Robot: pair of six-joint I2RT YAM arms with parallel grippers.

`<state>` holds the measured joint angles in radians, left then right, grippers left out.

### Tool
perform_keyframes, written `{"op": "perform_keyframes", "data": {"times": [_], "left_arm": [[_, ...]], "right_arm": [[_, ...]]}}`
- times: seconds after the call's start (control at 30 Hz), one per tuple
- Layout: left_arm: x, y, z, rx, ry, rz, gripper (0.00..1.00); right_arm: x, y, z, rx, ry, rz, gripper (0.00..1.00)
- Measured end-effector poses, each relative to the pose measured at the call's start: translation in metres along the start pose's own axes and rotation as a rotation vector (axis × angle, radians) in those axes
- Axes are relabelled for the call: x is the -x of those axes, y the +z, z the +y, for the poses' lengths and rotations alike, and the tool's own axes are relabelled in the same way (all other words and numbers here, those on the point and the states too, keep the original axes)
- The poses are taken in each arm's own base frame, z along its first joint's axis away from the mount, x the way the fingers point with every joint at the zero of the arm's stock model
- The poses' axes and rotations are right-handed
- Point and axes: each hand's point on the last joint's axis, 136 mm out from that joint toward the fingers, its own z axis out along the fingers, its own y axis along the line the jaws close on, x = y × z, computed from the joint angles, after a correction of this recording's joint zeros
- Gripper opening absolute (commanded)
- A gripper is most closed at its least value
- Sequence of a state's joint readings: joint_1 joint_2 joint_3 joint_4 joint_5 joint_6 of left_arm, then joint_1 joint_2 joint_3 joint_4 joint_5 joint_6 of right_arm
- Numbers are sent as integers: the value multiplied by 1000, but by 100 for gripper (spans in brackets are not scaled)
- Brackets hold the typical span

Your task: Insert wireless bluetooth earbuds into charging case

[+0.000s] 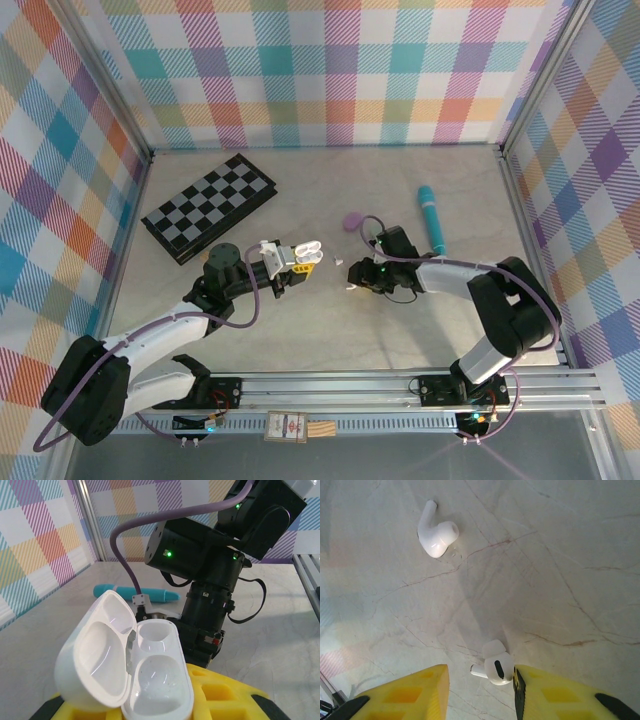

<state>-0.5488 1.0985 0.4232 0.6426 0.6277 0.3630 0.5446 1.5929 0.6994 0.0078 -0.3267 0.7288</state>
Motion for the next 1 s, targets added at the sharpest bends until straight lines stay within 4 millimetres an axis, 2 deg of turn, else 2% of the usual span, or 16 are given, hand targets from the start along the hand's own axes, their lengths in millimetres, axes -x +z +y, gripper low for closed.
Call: {"op": "perform_keyframes", "data": {"times": [0.2,0.37,0.67,1.0], "left_arm": [[0,0,0,0,0,0,5],[0,0,0,0,0,-1,5],[6,-2,0,4,11,-15,5],[7,-3,0,5,13,-18,5]], "right_arm": [[-8,8,0,-9,-11,31,39],[-7,13,5,-12,-26,40,37],[-5,17,1,-59,-8,64,33],[-4,18,-3,-122,11,110,23]]}}
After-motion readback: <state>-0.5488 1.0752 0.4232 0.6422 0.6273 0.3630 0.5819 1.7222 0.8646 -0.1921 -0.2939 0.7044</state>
